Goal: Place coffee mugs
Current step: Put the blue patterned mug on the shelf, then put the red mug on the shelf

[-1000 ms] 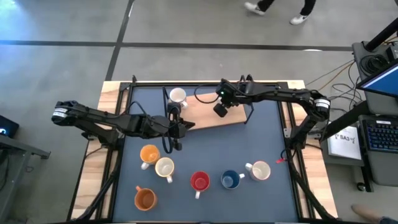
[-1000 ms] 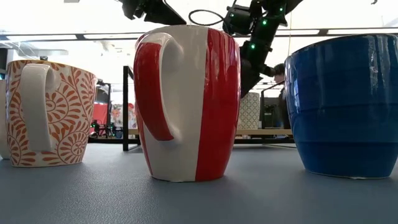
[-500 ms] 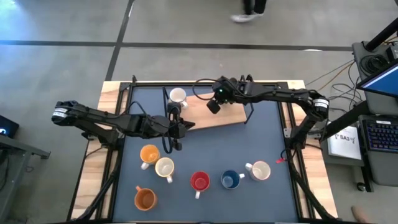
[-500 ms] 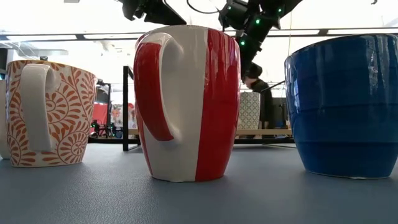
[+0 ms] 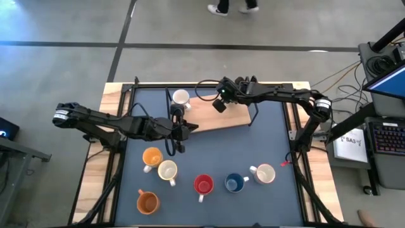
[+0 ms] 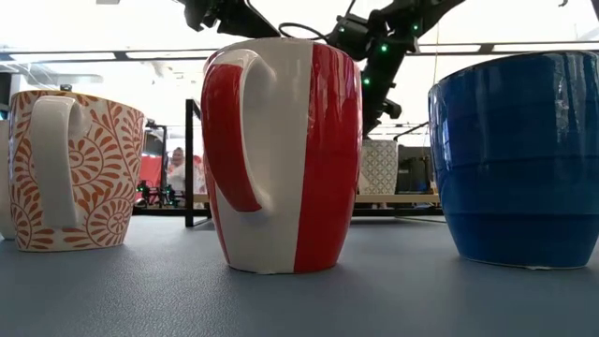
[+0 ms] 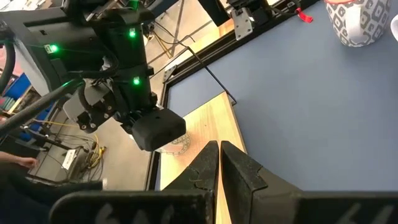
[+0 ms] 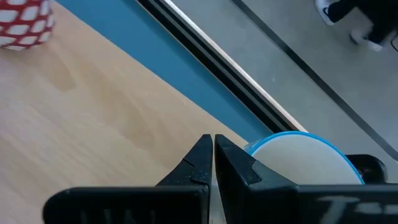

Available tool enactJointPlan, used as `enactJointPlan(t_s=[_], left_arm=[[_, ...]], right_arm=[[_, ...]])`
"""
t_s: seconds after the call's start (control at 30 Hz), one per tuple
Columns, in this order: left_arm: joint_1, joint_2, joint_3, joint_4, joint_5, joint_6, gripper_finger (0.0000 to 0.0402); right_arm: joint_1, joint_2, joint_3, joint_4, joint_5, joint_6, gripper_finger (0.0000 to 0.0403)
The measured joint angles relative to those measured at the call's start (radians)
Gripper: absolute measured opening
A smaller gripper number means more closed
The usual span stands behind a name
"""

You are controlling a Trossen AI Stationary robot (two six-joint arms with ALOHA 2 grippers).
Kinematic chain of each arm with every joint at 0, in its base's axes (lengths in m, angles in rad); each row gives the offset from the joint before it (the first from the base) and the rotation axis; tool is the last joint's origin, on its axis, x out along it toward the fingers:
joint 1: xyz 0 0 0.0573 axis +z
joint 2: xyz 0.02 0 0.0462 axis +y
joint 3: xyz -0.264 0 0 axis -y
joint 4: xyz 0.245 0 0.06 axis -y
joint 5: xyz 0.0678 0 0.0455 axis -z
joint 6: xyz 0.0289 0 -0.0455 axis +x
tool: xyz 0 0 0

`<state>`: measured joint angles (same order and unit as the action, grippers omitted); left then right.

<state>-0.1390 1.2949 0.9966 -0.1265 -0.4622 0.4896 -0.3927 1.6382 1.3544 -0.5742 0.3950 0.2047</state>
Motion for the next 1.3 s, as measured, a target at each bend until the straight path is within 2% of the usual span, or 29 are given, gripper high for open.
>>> enactJointPlan(t_s=[0.67,0.93,1.03,1.17,1.3], left_arm=[[0.0,0.0,0.0,0.0,0.0,0.0,0.0],[0.0,0.0,0.0,0.005,0.0,-0.004,0.0],[0.0,0.0,0.0,0.017,0.0,-0.035,0.0],[0.0,0.0,0.0,0.025,0.0,-0.095,0.0],[-0.001,0.0,0.0,0.031,0.001,-0.193,0.0]], right_arm=[[-0.013,-0.007,-0.002,-0.033,0.053,-0.034,0.0009],[0.114,-0.167,-0.04,-0.015,0.014,-0.145,0.0009],[0.172,-0.275,-0.104,0.018,-0.053,-0.164,0.0009],[0.237,-0.408,-0.251,0.19,-0.218,-0.177,0.0009],[0.29,-0.518,-0.407,0.349,-0.289,-0.2,0.0009]])
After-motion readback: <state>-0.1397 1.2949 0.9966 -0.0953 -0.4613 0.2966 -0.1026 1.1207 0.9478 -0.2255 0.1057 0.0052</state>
